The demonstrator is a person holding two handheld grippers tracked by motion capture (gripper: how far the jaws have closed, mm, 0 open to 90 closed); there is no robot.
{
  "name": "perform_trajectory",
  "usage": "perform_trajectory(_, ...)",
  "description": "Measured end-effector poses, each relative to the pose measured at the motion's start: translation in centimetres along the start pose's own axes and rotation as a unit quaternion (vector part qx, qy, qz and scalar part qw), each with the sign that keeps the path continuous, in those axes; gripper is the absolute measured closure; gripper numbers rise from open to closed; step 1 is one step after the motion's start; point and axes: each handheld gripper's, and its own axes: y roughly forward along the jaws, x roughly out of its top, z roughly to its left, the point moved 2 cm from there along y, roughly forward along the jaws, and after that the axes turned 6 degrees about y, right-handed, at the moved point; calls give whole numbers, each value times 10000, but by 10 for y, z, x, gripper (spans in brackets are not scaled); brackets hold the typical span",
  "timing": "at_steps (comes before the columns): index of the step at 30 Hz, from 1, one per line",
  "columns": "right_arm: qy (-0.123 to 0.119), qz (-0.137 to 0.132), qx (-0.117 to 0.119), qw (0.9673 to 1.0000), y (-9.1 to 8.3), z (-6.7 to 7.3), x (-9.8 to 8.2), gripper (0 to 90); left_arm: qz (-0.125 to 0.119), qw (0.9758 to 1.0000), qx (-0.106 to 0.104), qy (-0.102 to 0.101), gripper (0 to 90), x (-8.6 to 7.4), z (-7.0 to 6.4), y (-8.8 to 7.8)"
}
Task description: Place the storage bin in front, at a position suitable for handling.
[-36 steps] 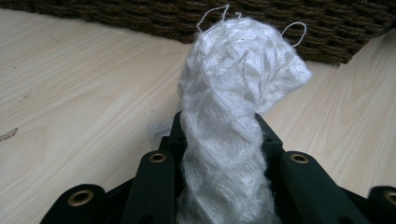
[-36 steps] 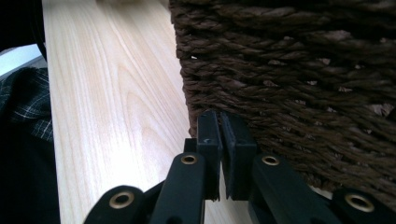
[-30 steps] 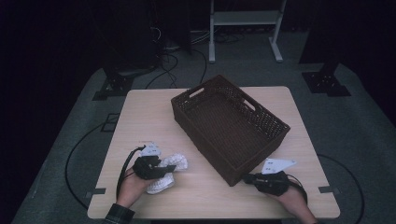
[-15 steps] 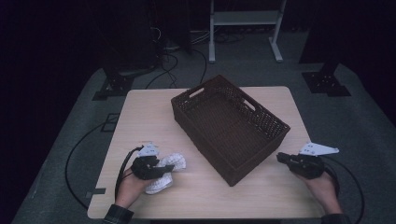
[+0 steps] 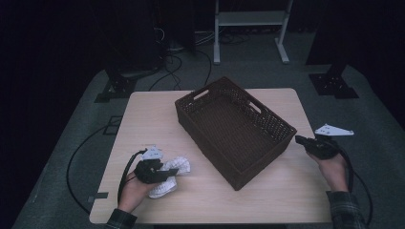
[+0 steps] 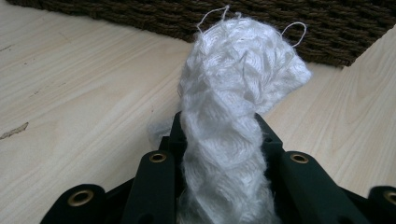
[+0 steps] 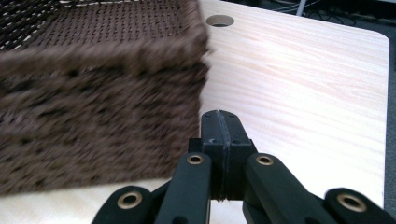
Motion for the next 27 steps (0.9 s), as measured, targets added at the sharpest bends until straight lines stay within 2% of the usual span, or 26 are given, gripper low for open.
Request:
perform_trajectory(6, -71, 90, 136, 9998, 13, 0, 8, 895, 9, 10000, -8, -27, 679, -1, 1, -1)
perform_trajectory(14, -91, 50, 227, 9997, 10, 6, 5, 896, 2, 10000, -6, -40, 679, -1, 1, -1)
perform_trajectory(20, -106, 47, 413, 9991, 4, 17, -2, 895, 11, 10000, 18, -45, 679, -2, 3, -2)
perform_trajectory(27, -281, 96, 590, 9978, -4, 36, -10, 895, -22, 9999, 63, -97, 679, -3, 6, -5)
